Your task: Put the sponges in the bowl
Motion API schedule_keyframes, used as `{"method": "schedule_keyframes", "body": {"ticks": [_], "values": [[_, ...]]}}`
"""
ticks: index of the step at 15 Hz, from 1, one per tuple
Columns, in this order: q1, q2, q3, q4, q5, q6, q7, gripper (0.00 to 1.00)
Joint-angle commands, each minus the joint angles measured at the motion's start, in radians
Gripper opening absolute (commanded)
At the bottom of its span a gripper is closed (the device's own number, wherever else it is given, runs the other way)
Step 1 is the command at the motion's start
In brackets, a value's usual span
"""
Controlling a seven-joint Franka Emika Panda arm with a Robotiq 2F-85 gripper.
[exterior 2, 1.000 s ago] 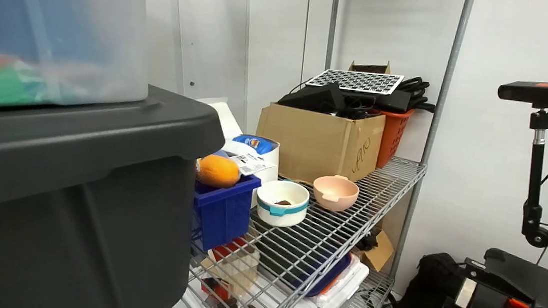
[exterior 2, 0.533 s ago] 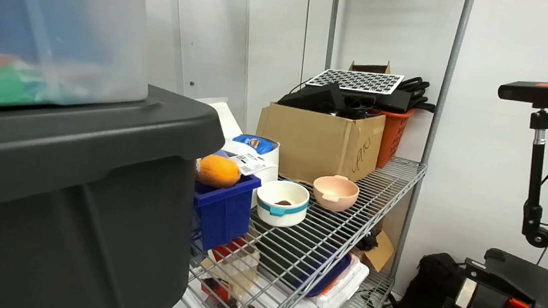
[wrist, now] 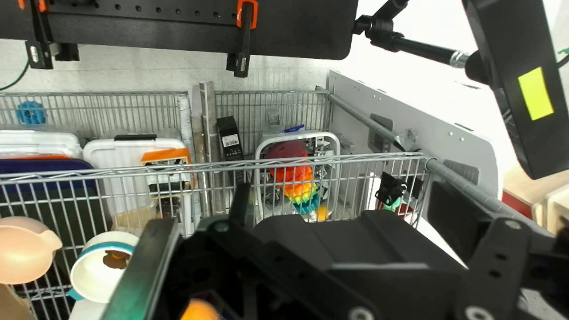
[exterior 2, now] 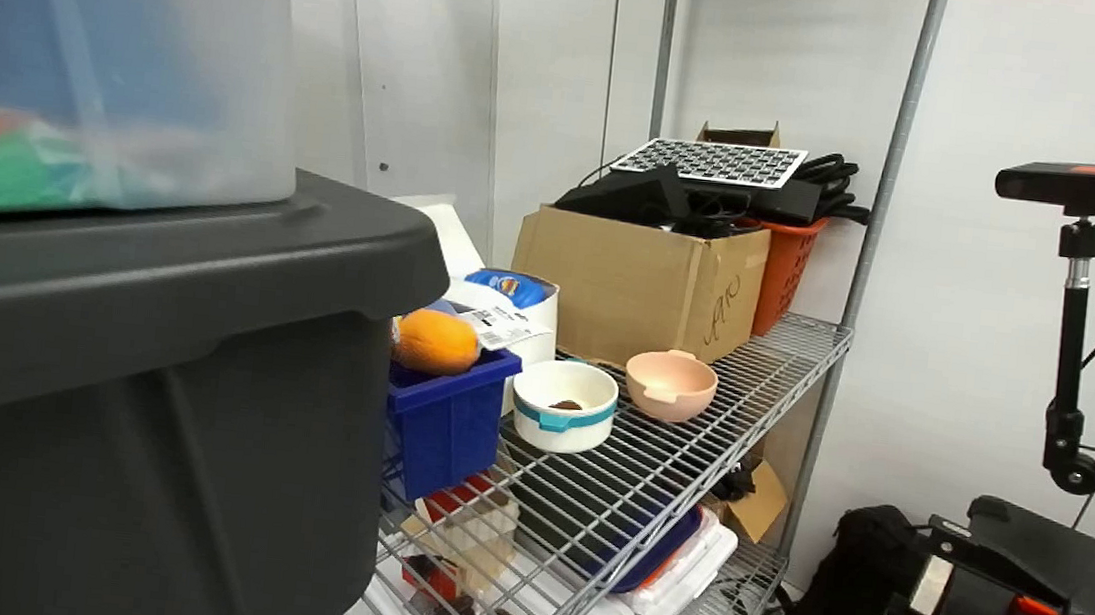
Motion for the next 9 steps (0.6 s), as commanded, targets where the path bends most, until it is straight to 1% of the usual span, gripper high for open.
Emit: {"method": "schedule_keyframes", "body": {"ticks": [1, 6, 9], "values": [[-0.014, 0.000, 0.011, 0.003, 0.008, -0.005, -0.007, 1.00], [-0.014, 0.000, 0.011, 0.003, 0.008, -0.005, -0.007, 1.00], [-0.037, 0.028, 0.019, -0.008, -0.016, 0.045, 0.001, 1.00]]}}
